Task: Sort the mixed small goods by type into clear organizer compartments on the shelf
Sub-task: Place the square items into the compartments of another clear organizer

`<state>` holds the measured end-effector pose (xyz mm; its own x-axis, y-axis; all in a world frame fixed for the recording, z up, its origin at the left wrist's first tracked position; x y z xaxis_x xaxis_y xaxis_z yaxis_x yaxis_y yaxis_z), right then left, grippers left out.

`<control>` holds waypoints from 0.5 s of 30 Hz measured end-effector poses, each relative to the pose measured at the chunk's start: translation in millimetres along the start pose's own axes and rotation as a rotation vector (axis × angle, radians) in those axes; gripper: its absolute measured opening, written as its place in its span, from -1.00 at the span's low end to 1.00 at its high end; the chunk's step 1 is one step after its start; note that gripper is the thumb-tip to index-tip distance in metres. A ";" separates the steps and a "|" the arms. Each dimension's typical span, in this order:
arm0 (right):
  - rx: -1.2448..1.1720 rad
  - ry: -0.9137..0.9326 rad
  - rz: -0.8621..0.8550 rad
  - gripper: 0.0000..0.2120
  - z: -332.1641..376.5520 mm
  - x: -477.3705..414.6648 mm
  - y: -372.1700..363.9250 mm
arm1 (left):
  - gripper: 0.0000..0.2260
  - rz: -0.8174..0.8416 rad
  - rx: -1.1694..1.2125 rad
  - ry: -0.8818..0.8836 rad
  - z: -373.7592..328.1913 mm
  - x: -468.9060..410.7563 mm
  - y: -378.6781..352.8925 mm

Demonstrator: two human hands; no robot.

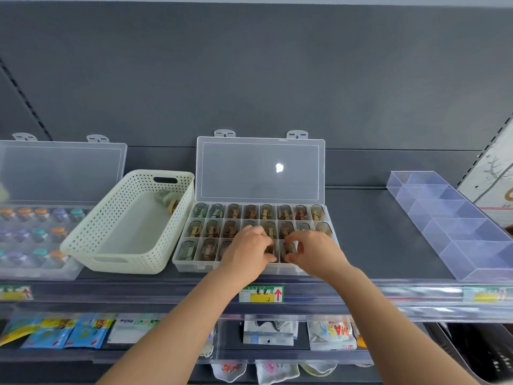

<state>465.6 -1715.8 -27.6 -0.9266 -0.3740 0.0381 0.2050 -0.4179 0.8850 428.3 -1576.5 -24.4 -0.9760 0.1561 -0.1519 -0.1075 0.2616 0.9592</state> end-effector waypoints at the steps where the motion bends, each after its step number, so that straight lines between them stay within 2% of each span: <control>1: 0.006 0.007 0.005 -0.69 0.0 -0.1 0.5 | -0.65 0.000 -0.002 -0.003 -0.4 0.4 0.3; 5: 0.007 0.030 -0.017 -0.65 3.9 -3.6 2.7 | -0.66 -0.020 -0.013 -0.016 1.1 2.7 7.1; 8: 0.011 0.058 -0.077 -0.71 14.8 -9.9 3.2 | -0.71 -0.087 -0.044 0.004 14.0 5.3 23.8; 15: -0.014 0.294 -0.085 -0.70 84.5 -40.5 -3.7 | -0.78 -0.219 -0.248 0.136 87.5 10.6 89.6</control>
<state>475.7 -1629.2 6.8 -0.8103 -0.5599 -0.1732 0.1373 -0.4687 0.8726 425.0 -1468.0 39.0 -0.9392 -0.0104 -0.3433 -0.3434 0.0327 0.9386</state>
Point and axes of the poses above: each hand's wrist, its own x-axis away from the middle knuckle, its own y-axis out of the back of the hand, z = x × y, the point moved 4 cm from there along -x, towards the middle knuckle, and after that the axes turned 5 degrees about -x, right-handed, at the moved point
